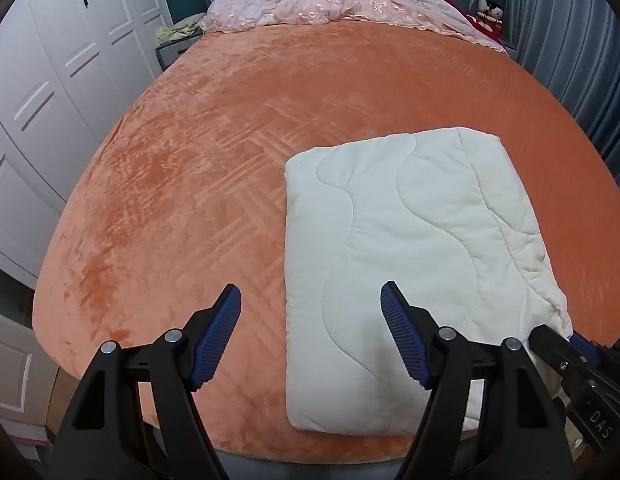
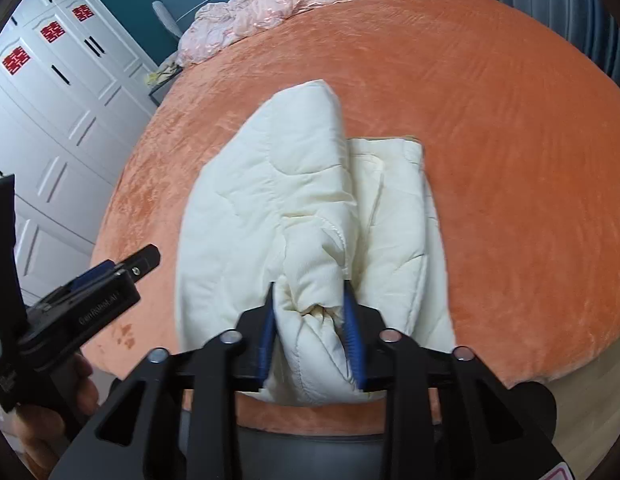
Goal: Fold large clothes
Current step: 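Grasp the folded bundle edge with the right gripper and tuck it under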
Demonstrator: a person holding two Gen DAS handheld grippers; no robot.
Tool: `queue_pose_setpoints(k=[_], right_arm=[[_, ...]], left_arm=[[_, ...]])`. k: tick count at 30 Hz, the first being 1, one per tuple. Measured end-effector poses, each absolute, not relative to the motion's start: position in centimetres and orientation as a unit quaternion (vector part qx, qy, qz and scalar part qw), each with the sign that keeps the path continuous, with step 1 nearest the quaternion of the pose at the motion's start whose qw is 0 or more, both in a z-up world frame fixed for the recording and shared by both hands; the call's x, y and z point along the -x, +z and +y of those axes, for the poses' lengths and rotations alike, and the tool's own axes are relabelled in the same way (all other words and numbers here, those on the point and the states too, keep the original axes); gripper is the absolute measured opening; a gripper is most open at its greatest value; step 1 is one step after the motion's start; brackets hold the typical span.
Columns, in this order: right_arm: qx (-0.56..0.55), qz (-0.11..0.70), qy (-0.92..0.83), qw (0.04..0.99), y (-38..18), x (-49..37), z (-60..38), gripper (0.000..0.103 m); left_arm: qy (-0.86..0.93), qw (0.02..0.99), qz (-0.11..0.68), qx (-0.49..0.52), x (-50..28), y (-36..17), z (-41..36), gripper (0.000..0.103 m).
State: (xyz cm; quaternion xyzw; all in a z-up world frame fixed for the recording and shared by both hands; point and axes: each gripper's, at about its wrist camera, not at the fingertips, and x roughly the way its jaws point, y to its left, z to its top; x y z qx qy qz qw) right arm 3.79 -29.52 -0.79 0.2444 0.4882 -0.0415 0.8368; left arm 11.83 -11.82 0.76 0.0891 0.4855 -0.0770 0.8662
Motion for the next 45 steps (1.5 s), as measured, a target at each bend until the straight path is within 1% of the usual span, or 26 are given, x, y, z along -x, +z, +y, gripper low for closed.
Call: queue_pose_setpoints(k=[2,7,14,20,31,34,36,37,41,45], right_arm=[[-0.243,0.484,-0.048,0.839,-1.0,-3.0,-29.9,0.017],[-0.23,0.486,-0.093,0.838,-2.0,-1.0,-31.3,0.016],[-0.263,0.514,-0.111,0.809,-6.4,0.5,-33.7,0.015],[-0.28,0.528,-0.11,0.795,-9.5,0.0,-34.2,0.017],[-0.291,0.526,-0.099,0.793,-11.5,-0.1,-35.3,0.019],[-0.316,0.519,-0.093,0.789,-10.5,0.6,-36.0,0.021],[-0.335,0.504,-0.099,0.79,-8.3,1.3,-36.6,0.025],[-0.333,0.484,-0.105,0.802,-6.6,1.4,-36.8,0.032],[-0.317,0.425,-0.126,0.839,-0.8,-0.7,-37.6,0.032],[-0.323,0.416,-0.137,0.839,-0.6,-6.0,-38.6,0.033]], left_arm=[[-0.082,0.864,0.488,-0.092,-12.2,0.4,-12.5,0.069],[-0.097,0.858,0.492,-0.105,-12.6,-0.3,-14.8,0.066],[-0.124,0.846,0.504,-0.125,-13.2,-2.4,-19.2,0.066],[-0.121,0.838,0.513,-0.142,-13.8,-4.4,-21.7,0.066],[-0.102,0.834,0.509,-0.188,-14.4,-8.0,-23.5,0.066],[-0.103,0.832,0.51,-0.192,-14.8,-8.2,-23.7,0.066],[-0.113,0.828,0.52,-0.175,-15.6,-7.4,-23.0,0.066],[-0.119,0.828,0.524,-0.161,-15.9,-6.8,-22.4,0.065],[-0.119,0.844,0.508,-0.124,-17.8,-3.5,-20.6,0.063],[-0.109,0.853,0.501,-0.099,-20.8,-1.3,-20.4,0.062]])
